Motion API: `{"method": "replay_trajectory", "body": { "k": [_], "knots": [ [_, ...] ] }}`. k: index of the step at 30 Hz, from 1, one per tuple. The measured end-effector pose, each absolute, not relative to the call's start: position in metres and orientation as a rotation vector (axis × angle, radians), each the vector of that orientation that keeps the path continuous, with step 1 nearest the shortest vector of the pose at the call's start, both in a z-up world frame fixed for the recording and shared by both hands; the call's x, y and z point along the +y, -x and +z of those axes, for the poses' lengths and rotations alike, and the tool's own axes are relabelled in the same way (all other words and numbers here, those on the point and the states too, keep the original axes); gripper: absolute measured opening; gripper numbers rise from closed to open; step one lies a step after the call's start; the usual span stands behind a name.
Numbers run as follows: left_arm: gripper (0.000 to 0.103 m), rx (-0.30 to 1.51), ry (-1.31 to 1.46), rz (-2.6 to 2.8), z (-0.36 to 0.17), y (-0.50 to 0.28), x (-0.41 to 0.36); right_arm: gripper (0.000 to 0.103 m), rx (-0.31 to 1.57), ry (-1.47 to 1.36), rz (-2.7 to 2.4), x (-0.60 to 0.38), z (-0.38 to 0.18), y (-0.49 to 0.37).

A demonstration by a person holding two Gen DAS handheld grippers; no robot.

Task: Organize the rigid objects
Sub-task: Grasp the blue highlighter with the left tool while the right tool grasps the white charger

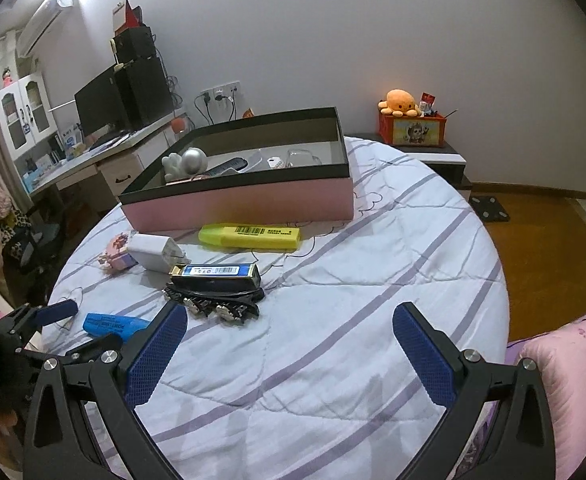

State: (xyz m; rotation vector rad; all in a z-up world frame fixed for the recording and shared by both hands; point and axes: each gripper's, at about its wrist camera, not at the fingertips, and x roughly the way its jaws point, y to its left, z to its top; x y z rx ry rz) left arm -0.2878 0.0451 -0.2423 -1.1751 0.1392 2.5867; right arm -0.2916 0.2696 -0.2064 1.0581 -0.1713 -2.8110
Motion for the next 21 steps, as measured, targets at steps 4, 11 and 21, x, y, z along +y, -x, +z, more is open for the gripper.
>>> {"method": "replay_trajectory", "body": {
  "k": [4,11,21],
  "knots": [
    [0.076,0.205,1.173,2.527,-0.248,0.292,0.06,0.103,-0.17,-1.068,-2.805,0.269,-0.208,0.296],
    [0.026,0.199,1.167,2.506,-0.242,0.289,0.062,0.103,-0.168,-1.096,-2.788,0.267,-0.213,0.299],
    [0.026,0.231,1.207,2.553,-0.24,0.267,0.057,0.103,-0.113,-1.13,-2.749,0.253,-0.219,0.306]
  ]
}}
